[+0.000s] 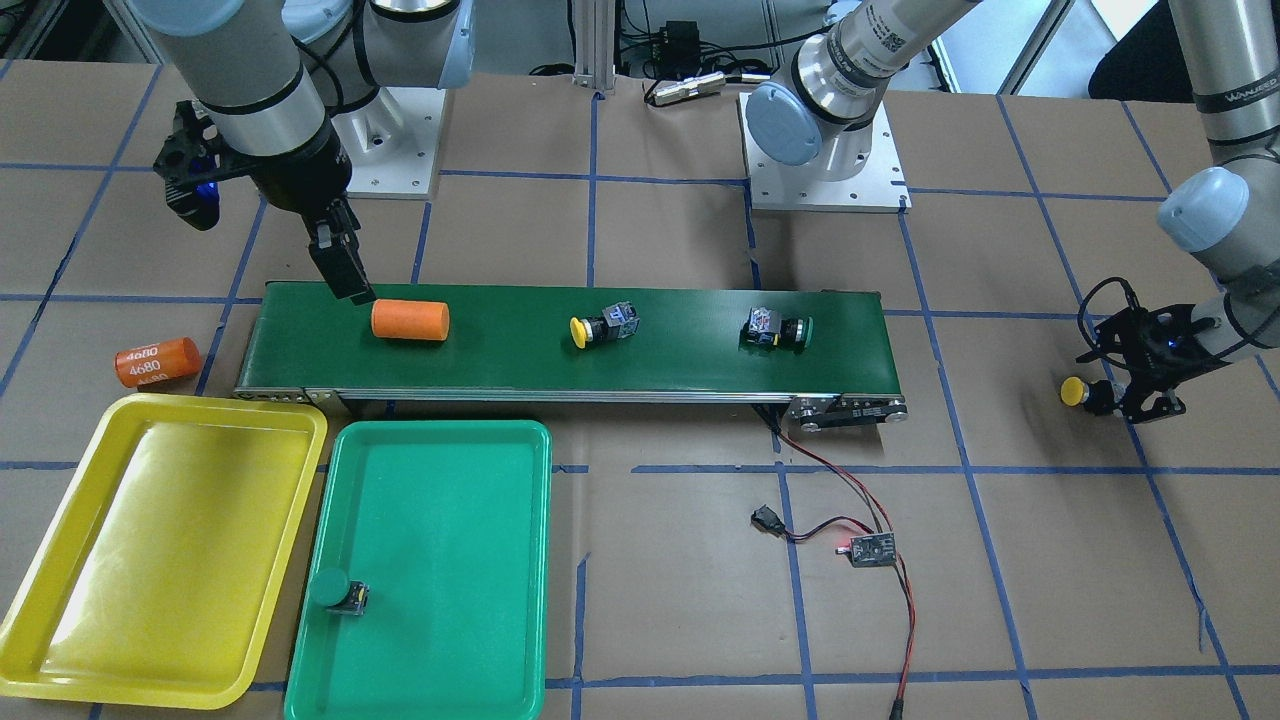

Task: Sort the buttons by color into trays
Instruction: 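Move the left gripper back to the pile and grasp a yellow push button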

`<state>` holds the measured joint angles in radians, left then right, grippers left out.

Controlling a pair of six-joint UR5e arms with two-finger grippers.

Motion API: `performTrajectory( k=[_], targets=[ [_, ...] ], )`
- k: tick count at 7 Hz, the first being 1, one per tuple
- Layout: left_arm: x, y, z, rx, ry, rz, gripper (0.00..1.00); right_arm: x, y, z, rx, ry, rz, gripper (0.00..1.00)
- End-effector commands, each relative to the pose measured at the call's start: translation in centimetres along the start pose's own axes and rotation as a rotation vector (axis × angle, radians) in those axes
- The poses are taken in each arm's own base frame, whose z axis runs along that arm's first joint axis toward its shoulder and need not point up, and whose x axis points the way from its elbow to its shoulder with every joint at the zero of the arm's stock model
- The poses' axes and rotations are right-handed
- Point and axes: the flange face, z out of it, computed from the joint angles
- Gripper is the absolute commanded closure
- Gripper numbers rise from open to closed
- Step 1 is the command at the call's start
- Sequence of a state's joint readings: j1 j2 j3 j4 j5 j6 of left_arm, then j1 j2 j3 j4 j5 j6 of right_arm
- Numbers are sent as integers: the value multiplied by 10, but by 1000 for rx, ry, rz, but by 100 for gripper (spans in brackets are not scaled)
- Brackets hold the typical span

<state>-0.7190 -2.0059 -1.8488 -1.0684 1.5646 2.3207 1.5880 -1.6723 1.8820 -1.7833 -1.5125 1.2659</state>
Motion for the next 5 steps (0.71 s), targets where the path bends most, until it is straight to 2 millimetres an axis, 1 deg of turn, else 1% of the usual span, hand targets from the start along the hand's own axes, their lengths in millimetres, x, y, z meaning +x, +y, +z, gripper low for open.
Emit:
performTrajectory(
  k=[1,2,3,4,5],
  targets=[
    [-3,-11,-7,-3,-19,53,93,1,19,13,7,-16,24,0],
    [-8,-24,-13,-13,-24,75,96,1,21,14,3,-13,22,0],
    [-13,-43,-31,-22,-39,104,97,2,23,17,2,-8,19,0],
    [-16,-78,-48,-21,-31,135,97,6,24,27,-3,13,18,0],
    [-18,-130,-64,-22,-14,170,97,12,34,42,-10,33,4,0]
  ],
)
